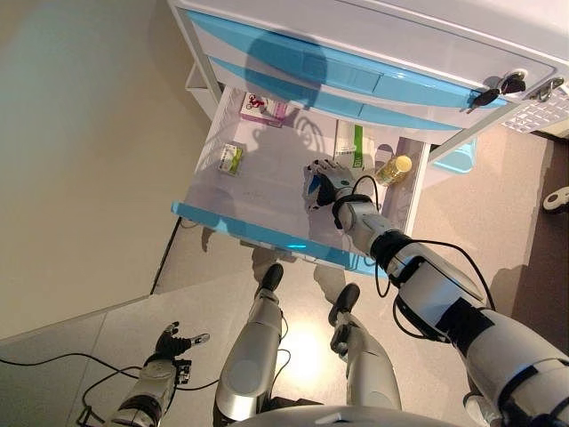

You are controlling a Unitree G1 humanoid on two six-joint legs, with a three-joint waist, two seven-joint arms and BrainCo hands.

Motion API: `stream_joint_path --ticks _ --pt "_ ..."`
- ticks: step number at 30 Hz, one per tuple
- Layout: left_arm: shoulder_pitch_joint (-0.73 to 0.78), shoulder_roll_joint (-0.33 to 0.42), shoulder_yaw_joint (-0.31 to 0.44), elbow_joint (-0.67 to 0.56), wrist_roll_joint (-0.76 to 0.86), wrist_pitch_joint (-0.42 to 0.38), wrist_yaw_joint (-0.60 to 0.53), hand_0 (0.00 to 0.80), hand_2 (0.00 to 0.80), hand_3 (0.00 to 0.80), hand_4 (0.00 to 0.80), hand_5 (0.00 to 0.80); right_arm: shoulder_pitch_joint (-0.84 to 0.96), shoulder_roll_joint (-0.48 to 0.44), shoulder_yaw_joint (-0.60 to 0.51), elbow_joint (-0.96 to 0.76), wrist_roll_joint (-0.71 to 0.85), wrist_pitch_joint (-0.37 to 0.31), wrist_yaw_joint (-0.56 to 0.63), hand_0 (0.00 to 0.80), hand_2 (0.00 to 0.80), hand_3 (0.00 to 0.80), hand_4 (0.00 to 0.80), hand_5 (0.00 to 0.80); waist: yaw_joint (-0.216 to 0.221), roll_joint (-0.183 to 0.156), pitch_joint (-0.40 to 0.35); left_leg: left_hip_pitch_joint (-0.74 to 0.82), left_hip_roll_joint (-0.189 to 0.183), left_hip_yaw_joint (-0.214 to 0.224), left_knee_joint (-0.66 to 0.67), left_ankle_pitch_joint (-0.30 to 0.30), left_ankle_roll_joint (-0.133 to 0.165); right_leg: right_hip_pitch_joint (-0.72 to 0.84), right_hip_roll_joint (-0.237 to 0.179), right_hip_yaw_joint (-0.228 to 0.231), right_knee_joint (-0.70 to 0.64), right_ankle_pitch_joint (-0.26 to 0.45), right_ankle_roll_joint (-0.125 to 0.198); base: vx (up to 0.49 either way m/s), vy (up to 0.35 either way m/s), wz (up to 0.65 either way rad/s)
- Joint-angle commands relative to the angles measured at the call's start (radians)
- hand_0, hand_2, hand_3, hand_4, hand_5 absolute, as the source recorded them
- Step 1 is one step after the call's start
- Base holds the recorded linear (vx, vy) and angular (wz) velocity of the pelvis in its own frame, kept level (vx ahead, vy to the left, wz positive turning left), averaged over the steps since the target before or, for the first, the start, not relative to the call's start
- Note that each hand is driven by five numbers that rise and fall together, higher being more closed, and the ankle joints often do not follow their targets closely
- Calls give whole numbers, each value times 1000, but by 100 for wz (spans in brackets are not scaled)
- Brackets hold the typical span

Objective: Open the drawer and pick up the medicine

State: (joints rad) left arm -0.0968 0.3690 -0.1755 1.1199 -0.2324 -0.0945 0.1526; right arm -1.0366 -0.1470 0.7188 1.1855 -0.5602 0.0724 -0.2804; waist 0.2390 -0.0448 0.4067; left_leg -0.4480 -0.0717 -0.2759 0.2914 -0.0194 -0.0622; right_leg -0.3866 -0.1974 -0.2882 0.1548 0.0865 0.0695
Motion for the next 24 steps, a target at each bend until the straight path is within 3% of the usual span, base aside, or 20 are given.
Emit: stream_joint_path --ticks 1,10,11,12,13,14,24 --pt "8 14 -14 13 -44 -7 15 0 0 0 0 0 -7 8 6 29 -27 -4 8 0 0 0 0 0 17 3 34 -2 -65 -1 -97 67 71 2 -20 18 91 -42 61 0 0 0" --pt "7 12 -11 20 -45 -6 15 0 0 0 0 0 0 10 3 31 -28 -4 10 0 0 0 0 0 16 3 36 -1 -66 -2 -103 70 71 -1 -22 17 88 -39 62 0 0 0" --pt "7 11 -11 22 -44 -6 16 0 0 0 0 0 3 12 2 34 -28 -3 9 326 326 326 326 326 15 2 37 -2 -66 -2 -103 69 72 0 -23 16 88 -39 62 0 0 0" --pt "7 11 -11 21 -44 -6 16 0 0 0 0 0 3 13 1 36 -27 -3 9 458 458 458 458 458 16 3 37 -2 -66 -3 -102 69 72 -1 -23 16 89 -39 62 0 0 0" --pt "7 11 -11 21 -44 -6 16 0 0 0 0 0 3 14 1 36 -27 -3 9 505 505 505 505 505 16 3 37 -2 -66 -3 -102 69 72 -1 -23 16 89 -39 62 0 0 0" --pt "7 11 -10 22 -43 -7 15 0 0 0 0 0 6 13 2 38 -28 -3 10 800 800 800 800 800 16 2 37 -3 -67 -3 -102 69 73 -2 -23 16 90 -40 62 0 0 0" --pt "9 12 -6 28 -41 -4 13 0 0 0 0 0 16 14 -2 45 -28 -2 13 800 800 800 800 800 15 4 37 -1 -67 -3 -103 68 73 -2 -26 16 91 -38 62 0 0 0"
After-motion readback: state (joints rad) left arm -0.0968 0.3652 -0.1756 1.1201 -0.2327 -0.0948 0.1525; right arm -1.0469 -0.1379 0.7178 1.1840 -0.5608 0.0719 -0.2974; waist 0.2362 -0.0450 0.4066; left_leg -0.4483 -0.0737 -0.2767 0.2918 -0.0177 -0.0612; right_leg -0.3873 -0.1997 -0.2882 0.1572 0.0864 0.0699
